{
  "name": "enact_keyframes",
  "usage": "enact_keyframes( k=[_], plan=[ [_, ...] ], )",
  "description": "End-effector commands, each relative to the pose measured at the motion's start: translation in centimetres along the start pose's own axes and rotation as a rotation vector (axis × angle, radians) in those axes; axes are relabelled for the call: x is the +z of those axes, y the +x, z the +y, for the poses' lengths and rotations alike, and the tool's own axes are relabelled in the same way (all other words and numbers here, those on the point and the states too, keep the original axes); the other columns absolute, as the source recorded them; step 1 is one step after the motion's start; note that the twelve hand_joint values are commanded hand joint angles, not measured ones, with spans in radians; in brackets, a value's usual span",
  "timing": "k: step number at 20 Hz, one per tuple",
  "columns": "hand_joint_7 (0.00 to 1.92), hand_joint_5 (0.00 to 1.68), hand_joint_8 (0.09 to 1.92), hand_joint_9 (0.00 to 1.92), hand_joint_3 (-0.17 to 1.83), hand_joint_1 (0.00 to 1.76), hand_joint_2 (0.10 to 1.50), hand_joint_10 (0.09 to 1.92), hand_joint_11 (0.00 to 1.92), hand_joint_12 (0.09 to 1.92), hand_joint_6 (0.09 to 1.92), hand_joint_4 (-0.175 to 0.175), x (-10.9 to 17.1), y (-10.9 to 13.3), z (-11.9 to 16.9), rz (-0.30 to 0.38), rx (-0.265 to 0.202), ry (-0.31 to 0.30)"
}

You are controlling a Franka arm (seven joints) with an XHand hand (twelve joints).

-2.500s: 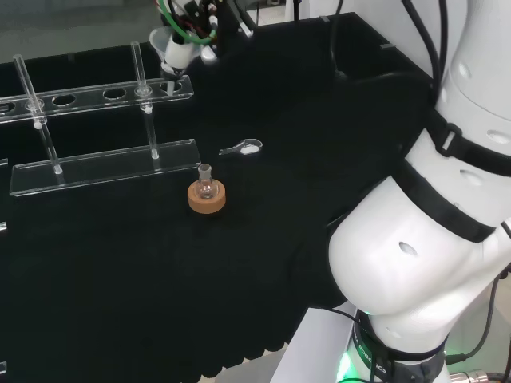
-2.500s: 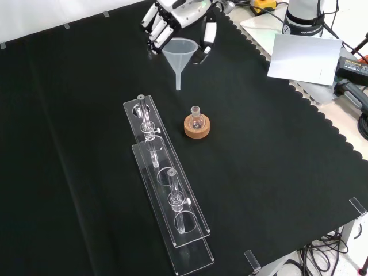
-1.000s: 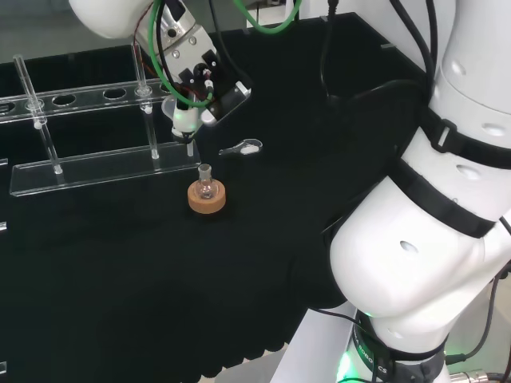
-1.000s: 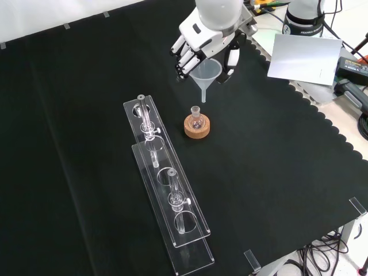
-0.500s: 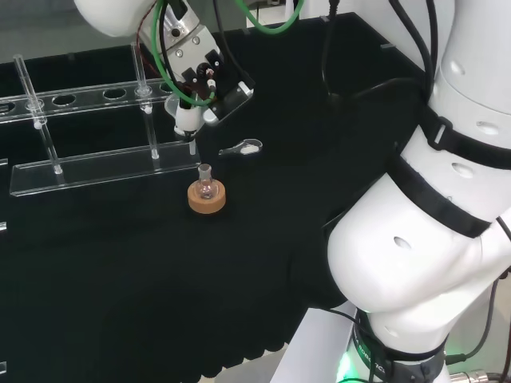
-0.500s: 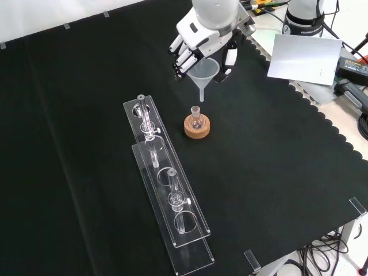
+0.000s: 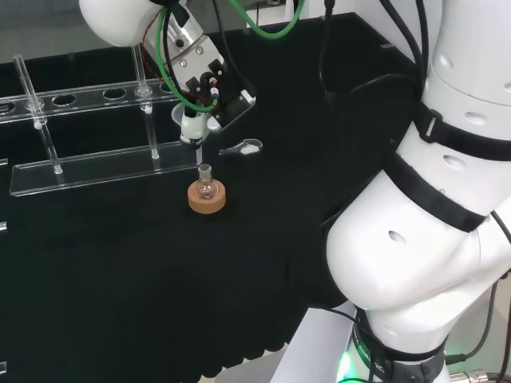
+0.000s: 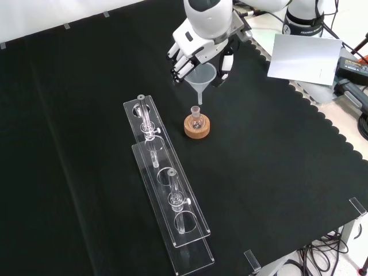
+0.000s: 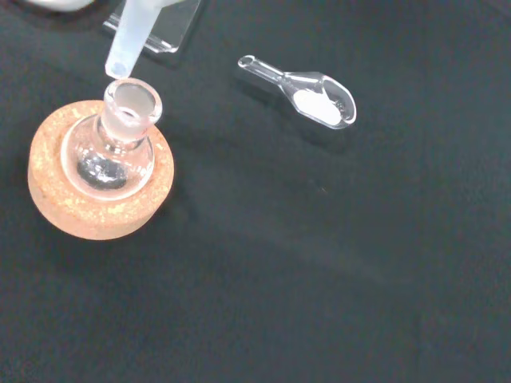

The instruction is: Place the funnel on the round-bottom flask.

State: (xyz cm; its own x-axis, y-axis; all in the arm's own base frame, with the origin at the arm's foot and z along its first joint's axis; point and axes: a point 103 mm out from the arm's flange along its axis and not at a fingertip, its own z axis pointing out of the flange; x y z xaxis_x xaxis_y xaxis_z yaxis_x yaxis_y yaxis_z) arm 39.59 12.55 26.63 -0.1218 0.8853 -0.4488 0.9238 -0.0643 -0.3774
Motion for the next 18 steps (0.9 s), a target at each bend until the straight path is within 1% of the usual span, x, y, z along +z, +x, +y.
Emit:
enact_keyframes(
  k=[1,14,18],
  plan=[
    [0.53,0.41,0.75,0.91,0.56,0.74,0.69,0.54,0.58,1.25,0.42,-0.057,1.1,0.4,0.7,-0.016,0.006,0.020],
    [0.52,0.41,0.75,0.88,0.56,0.74,0.69,0.55,0.58,1.25,0.42,-0.057,2.2,0.5,1.5,-0.003,0.020,0.017],
    [0.52,0.41,0.76,0.87,0.56,0.74,0.69,0.55,0.58,1.25,0.41,-0.057,3.3,0.2,2.3,0.004,0.023,0.020]
  ],
)
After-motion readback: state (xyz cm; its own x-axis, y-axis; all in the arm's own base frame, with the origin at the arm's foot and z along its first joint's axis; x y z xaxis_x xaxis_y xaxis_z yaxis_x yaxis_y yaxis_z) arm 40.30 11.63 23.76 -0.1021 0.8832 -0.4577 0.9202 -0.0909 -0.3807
